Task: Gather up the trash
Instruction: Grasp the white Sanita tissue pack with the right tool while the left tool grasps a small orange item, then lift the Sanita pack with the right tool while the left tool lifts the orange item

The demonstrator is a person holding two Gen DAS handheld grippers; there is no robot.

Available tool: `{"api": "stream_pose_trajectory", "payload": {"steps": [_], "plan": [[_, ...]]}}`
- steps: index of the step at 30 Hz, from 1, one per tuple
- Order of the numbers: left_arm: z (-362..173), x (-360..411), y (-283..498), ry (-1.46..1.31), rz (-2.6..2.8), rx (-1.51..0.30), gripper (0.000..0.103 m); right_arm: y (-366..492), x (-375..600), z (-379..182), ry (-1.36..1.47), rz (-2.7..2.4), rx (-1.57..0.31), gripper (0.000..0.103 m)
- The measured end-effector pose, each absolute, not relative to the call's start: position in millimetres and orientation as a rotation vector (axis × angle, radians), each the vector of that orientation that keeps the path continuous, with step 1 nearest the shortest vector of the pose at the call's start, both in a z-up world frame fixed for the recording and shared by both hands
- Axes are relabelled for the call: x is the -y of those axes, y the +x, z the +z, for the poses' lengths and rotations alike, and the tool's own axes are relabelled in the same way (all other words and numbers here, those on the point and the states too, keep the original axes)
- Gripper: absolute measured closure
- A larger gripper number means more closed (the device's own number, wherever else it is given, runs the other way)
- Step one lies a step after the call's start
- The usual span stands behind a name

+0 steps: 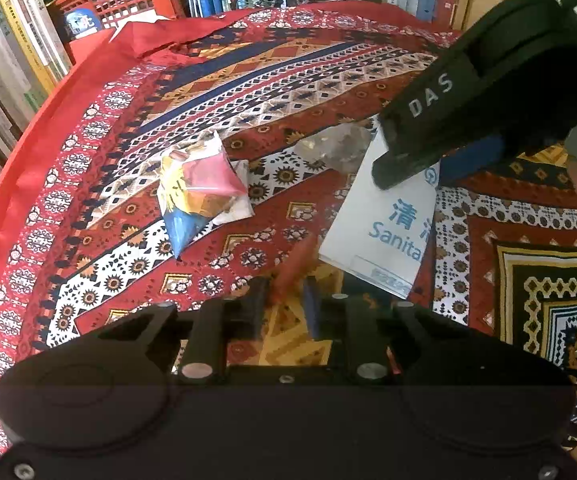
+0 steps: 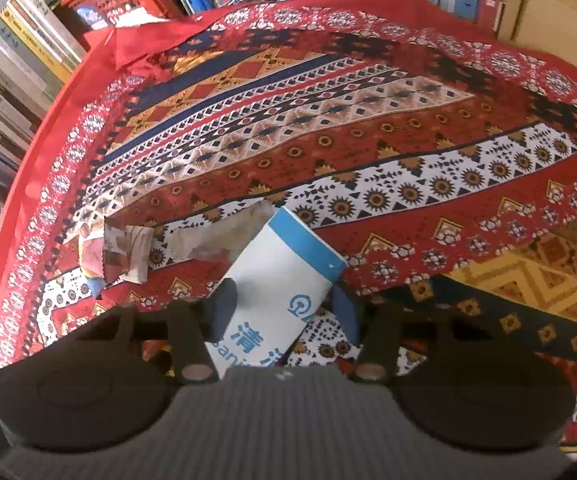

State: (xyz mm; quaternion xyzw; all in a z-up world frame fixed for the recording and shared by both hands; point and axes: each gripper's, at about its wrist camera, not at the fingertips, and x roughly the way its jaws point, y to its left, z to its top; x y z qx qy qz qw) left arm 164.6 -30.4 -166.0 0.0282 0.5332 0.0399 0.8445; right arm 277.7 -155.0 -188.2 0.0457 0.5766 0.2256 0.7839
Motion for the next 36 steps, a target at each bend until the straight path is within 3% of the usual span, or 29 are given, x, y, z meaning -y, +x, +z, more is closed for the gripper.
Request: {"api": "stream_pose_trajectory", "payload": {"steps": [3,5,8,12,14,18,20,23,32,36], "plan": [[-165,32,164,0.053,0.094,-1.126,0.085,277,164,-186,0.126,0.467,-1.247,0.062],[-163,32,164,0.049,0.103,-1.127,0.083,277,170,-184,0.133,0.456,-1.246,0.075],[-159,33,165,0.05,0.106,-1.11,0.082,276,178,-184,0.118,0.426,-1.251,0.076],[-158,33,170,0.05,0.108,-1.105,0.081,276,188,-187,0.157,0.42,-1.272,0.072],[-158,33,174,0.039,0.104,-1.105,0.08,275,190,-186,0.162,0.418,-1.269,0.054],[-166,35,180,0.02,0.086,-1.135,0.081,275,191,-185,0.192,0.444,-1.283,0.04],[-165,37,179,0.017,0.08,-1.137,0.092,277,188,-184,0.212,0.446,-1.29,0.034],[-162,37,174,0.014,0.125,-1.122,0.093,280,181,-185,0.221,0.44,-1.302,0.027],[-145,22,152,-0.049,0.207,-1.1,0.093,290,145,-192,0.16,0.352,-1.358,0.019],[-141,18,144,-0.084,0.23,-1.095,0.093,290,131,-193,0.101,0.292,-1.365,0.027]]}}
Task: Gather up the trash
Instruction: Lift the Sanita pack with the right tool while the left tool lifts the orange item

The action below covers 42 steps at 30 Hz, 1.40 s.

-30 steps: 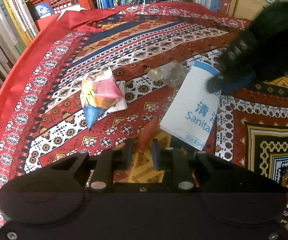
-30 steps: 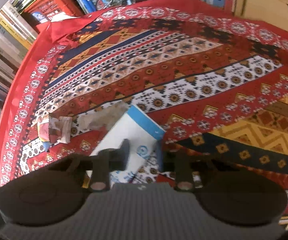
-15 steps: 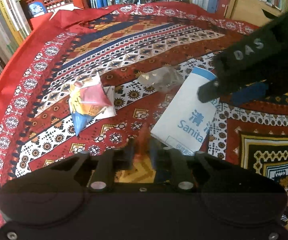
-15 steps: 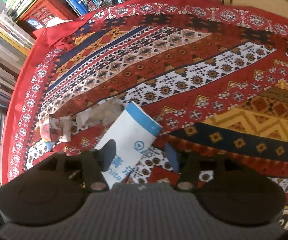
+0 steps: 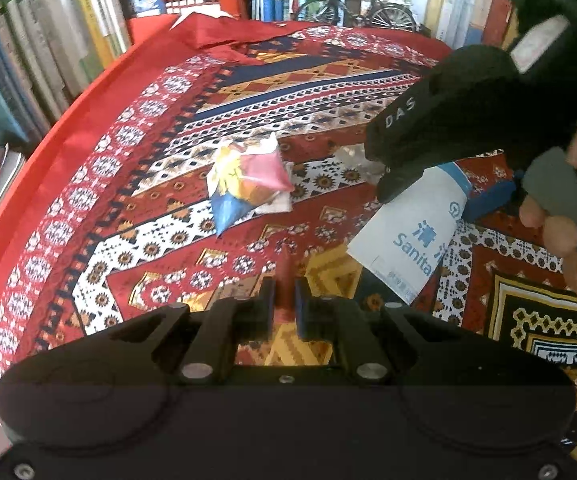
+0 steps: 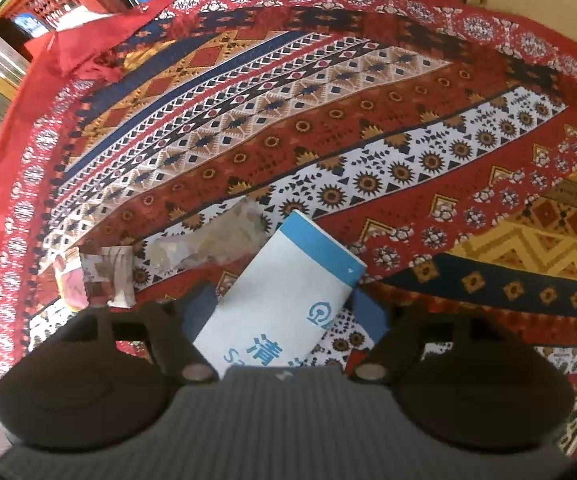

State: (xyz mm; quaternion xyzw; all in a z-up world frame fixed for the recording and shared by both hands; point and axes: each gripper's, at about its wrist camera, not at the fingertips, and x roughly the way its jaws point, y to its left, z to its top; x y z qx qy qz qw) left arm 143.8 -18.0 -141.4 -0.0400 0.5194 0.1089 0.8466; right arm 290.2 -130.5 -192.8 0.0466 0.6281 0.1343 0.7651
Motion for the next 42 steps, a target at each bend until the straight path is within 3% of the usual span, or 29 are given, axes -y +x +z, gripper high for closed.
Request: {"api": "stream_pose_trajectory", "payload": {"steps": [5,13,32,42], "plan": [[-138,17,136,-0.114,0.244,-1.088,0.093,285,124,-190,0.03,0.251,-1.345,0.046],[-129,12,129,-0.152,0.26,-1.067,0.093,284,139,-184,0.114,0.277,-1.376,0.061],[-94,15,92,-0.204,0.266,-1.023,0.093,235,177,-152,0.146,0.286,-1.335,0.075],[-78,34,64,-0.194,0.226,-1.0,0.093,204,205,-134,0.204,0.268,-1.29,0.077]]}}
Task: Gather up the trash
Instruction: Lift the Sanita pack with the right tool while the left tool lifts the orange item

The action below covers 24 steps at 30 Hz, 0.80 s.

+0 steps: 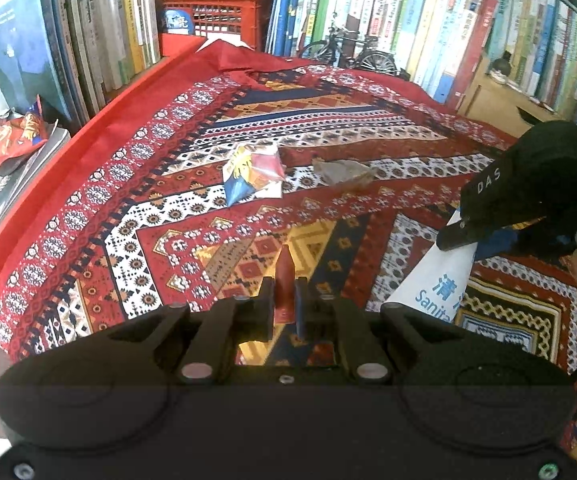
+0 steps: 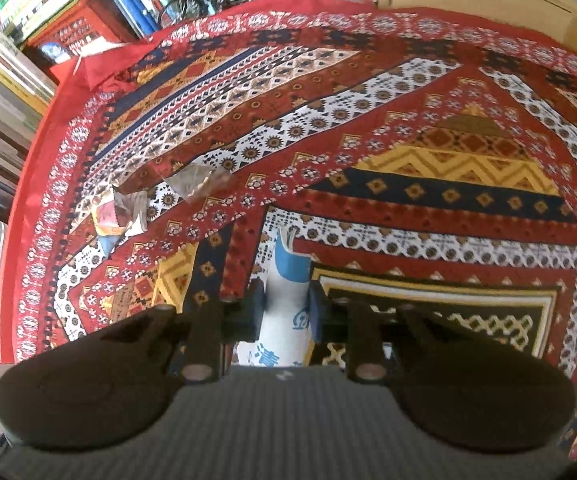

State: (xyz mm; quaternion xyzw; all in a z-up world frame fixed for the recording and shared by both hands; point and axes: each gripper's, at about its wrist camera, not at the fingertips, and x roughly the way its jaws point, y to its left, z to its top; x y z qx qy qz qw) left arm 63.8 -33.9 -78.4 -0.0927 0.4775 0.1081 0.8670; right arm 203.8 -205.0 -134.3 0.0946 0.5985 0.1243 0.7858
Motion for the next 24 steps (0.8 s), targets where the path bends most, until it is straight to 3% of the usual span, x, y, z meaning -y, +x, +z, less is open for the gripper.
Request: {"api": "stream_pose_trajectory", "payload": {"steps": [24], "plan": [[-45,48,-43,-0.134,0.072,-0.928,0.093,75,248,-79,0.334,0.305,-1.022,0.076]]}}
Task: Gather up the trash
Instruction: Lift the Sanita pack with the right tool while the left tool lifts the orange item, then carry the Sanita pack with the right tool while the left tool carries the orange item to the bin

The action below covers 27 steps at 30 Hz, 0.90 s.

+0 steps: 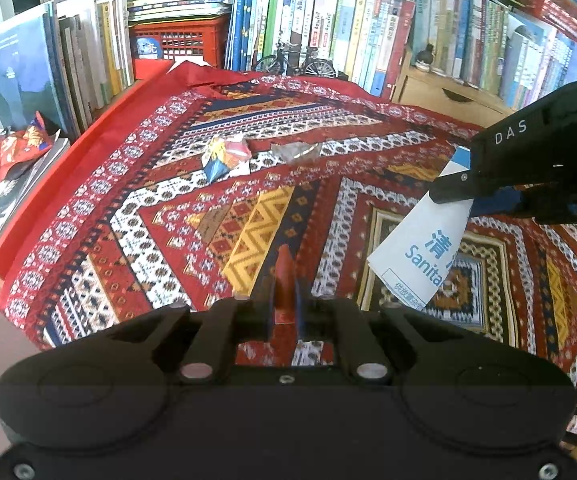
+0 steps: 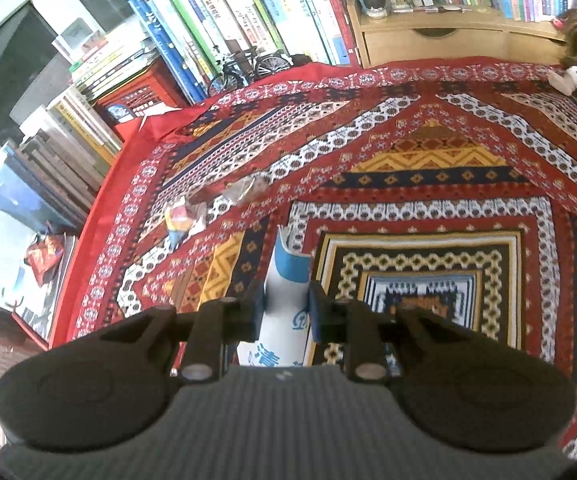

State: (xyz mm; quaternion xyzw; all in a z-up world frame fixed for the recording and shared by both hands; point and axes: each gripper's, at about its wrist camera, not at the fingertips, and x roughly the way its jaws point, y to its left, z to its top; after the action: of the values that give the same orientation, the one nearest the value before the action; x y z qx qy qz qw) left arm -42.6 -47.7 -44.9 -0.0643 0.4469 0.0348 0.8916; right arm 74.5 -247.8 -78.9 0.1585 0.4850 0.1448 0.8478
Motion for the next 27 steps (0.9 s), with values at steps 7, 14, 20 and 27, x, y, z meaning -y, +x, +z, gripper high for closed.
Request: {"api": "stream_pose_trajectory", "payload": {"steps": [7,14,20,27], "plan": [[-52,45,-93,-0.13,0.056,-0.94,0.093,26,243,-86,0.317,0.302,-1.032,0.076],[-67,37,-142,-0.138,0.056,-0.963,0.093,-23,231,-104,0.293,0.307,-1.056,0.076],[-86,27,-183,-0.15,0.06,-0.993,0.093,-63,218,-123,0.277,0.31,-1.08,0.076],[-107,17,-218,-0.157,0.058,-1.03,0.093,-101,205,-147,0.271,0.303,-1.109,0.076]]}}
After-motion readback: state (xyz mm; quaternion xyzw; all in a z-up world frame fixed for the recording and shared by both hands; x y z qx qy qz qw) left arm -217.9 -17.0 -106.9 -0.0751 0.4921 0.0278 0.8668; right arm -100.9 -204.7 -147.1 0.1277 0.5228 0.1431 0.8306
